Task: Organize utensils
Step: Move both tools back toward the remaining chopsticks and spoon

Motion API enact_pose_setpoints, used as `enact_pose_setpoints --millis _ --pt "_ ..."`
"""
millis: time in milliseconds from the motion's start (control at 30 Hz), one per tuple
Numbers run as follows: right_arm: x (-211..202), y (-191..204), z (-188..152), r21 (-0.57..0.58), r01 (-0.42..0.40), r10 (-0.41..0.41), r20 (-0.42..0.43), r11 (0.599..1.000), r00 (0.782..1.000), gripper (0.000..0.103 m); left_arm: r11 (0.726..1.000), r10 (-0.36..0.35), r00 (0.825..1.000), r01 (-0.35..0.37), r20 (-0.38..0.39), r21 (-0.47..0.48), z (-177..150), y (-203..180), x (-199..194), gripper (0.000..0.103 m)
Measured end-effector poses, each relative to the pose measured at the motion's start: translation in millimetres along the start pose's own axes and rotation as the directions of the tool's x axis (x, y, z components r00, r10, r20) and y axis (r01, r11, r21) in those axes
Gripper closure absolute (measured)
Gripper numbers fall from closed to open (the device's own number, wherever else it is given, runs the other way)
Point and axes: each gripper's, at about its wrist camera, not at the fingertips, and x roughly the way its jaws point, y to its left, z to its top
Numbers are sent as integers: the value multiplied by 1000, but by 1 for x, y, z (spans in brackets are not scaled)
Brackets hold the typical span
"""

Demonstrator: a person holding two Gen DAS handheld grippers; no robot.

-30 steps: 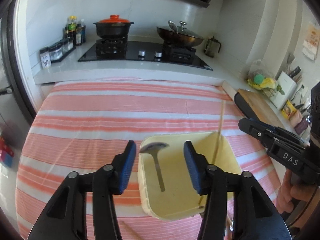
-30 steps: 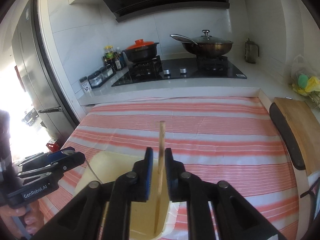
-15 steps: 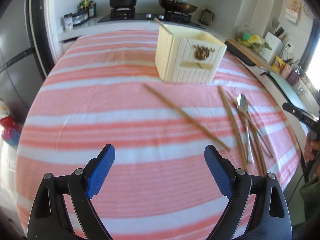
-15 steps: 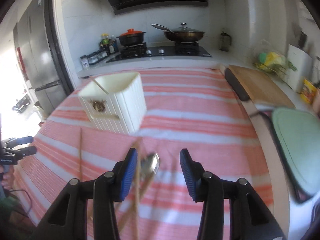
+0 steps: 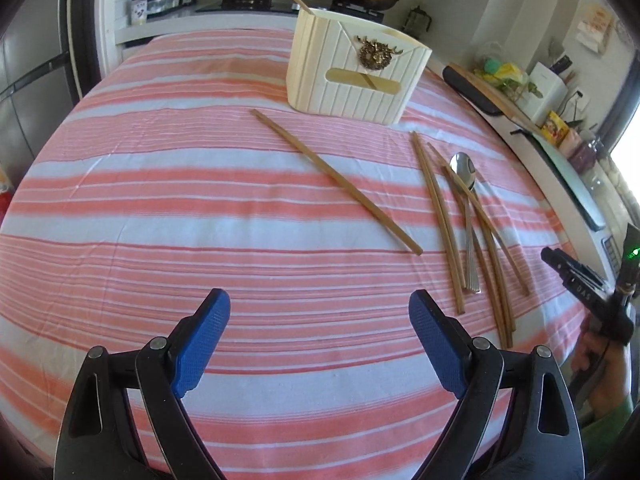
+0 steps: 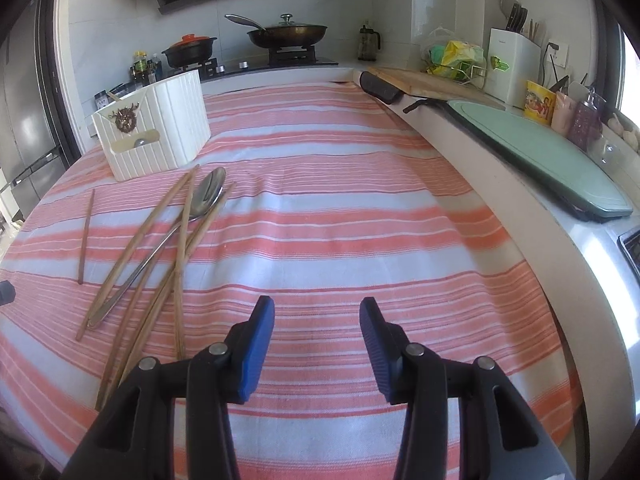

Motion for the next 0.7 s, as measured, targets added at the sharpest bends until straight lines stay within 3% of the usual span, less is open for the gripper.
enact_pose_setpoints --millis 300,700 --pt "20 4 -6 -4 2 -2 -16 1000 1000 58 1000 21 999 -21 -33 21 5 -8 19 11" --pt "19 14 -10 -50 53 -53 1 997 999 57 990 44 999 -43 7 -138 63 -11 65 10"
